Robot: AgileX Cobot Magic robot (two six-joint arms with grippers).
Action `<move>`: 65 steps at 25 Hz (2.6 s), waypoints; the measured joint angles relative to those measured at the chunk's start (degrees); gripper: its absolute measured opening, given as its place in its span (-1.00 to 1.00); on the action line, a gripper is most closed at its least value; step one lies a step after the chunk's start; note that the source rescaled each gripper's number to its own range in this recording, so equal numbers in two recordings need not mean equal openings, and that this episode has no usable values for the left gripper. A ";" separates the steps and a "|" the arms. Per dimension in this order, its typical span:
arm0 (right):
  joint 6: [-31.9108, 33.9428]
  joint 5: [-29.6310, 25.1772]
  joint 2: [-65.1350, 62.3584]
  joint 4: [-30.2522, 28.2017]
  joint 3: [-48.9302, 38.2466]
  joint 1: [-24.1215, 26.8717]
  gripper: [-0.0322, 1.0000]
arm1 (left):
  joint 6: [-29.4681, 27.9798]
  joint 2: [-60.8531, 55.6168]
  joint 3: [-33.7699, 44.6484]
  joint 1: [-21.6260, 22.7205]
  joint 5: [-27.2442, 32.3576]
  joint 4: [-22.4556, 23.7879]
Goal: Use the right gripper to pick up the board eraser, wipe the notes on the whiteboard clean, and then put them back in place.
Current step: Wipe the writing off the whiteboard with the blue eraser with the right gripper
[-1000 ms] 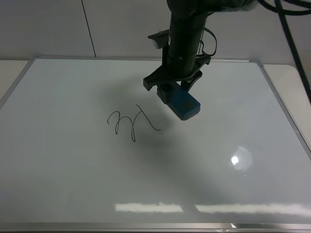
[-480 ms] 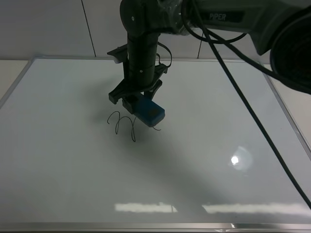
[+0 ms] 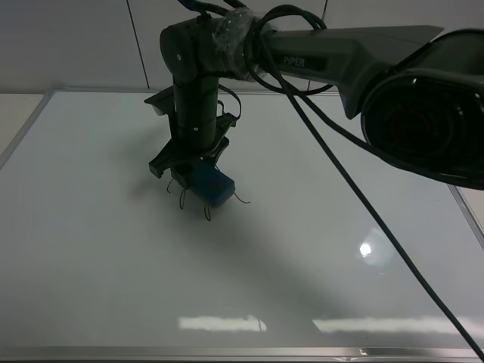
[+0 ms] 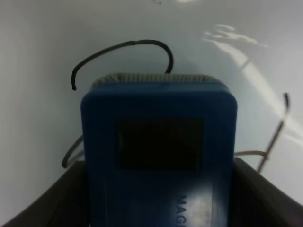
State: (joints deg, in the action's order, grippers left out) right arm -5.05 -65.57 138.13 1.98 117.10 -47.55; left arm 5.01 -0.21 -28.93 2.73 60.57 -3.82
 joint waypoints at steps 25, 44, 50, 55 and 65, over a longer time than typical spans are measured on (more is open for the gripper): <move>-4.49 3.19 3.32 4.12 1.17 -6.29 -0.88 | 0.00 0.00 0.00 0.00 0.00 0.00; -4.56 3.94 3.33 6.10 1.40 6.01 -0.88 | 0.00 0.00 0.00 0.00 0.00 0.00; -4.56 2.57 3.33 5.72 1.53 10.91 -0.88 | 0.00 0.00 0.00 0.00 0.00 0.00; -4.73 1.48 3.33 4.07 1.63 13.02 -0.88 | 0.00 0.00 0.00 0.00 0.00 0.00; -5.04 1.18 3.33 -1.05 1.63 10.43 -0.88 | 0.00 0.00 0.00 0.00 0.00 0.00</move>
State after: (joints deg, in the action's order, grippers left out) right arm -10.09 -64.39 141.46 0.94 118.74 -37.12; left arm 5.01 -0.21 -28.93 2.73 60.57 -3.82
